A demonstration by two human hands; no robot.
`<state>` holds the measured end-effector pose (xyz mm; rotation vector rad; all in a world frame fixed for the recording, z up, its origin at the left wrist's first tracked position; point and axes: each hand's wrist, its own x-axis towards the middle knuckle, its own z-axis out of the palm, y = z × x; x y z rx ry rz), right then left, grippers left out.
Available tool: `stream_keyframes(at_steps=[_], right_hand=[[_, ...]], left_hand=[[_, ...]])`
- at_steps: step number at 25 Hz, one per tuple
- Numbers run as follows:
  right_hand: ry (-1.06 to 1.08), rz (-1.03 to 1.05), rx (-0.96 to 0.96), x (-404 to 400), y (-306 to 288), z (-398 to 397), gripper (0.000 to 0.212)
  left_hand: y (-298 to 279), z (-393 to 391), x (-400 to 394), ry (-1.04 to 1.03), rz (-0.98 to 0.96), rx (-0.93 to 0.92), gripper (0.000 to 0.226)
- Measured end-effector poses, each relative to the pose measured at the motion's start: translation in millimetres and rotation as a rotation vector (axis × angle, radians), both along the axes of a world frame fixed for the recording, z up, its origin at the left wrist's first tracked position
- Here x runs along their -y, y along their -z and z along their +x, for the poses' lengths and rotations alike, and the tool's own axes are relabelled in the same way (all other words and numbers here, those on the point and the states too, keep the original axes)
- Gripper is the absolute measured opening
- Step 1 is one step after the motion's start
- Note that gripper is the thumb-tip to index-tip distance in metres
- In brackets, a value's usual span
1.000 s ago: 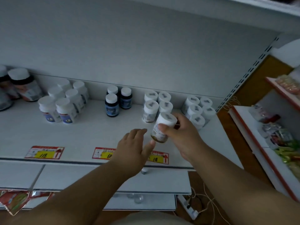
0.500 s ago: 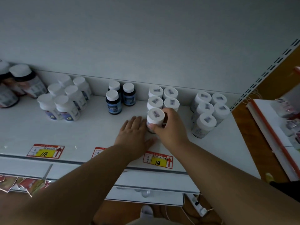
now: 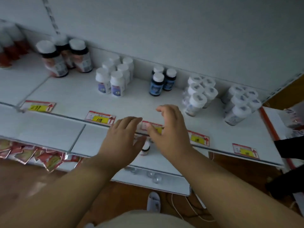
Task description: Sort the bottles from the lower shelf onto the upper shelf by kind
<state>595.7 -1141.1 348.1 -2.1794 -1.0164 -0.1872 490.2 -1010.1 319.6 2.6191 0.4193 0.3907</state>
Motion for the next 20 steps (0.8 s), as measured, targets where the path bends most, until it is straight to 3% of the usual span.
stream_keyframes(at_steps=[3, 6, 9, 15, 20], right_hand=[[-0.117, -0.089, -0.092, -50.4, 7.8, -66.8, 0.035], [-0.16, -0.222, -0.252, -86.6, 30.4, -110.0, 0.044], [-0.177, -0.349, -0.297, -109.7, 75.1, -127.5, 0.048], [-0.07, -0.515, -0.357, -121.5, 201.7, -78.7, 0.04], [-0.023, -0.692, -0.302, -125.7, 301.1, 7.9, 0.052]], left_hand=[[26.1, -81.5, -44.5, -0.126, -0.109, 0.04, 0.047], [61.9, -135.4, -72.5, -0.233, -0.211, 0.035, 0.041], [101.3, -150.4, -86.8, -0.306, -0.265, -0.052, 0.051], [205.6, -112.3, -76.1, -0.371, -0.36, -0.104, 0.057], [290.1, -49.4, -50.2, -0.439, -0.515, -0.108, 0.057]])
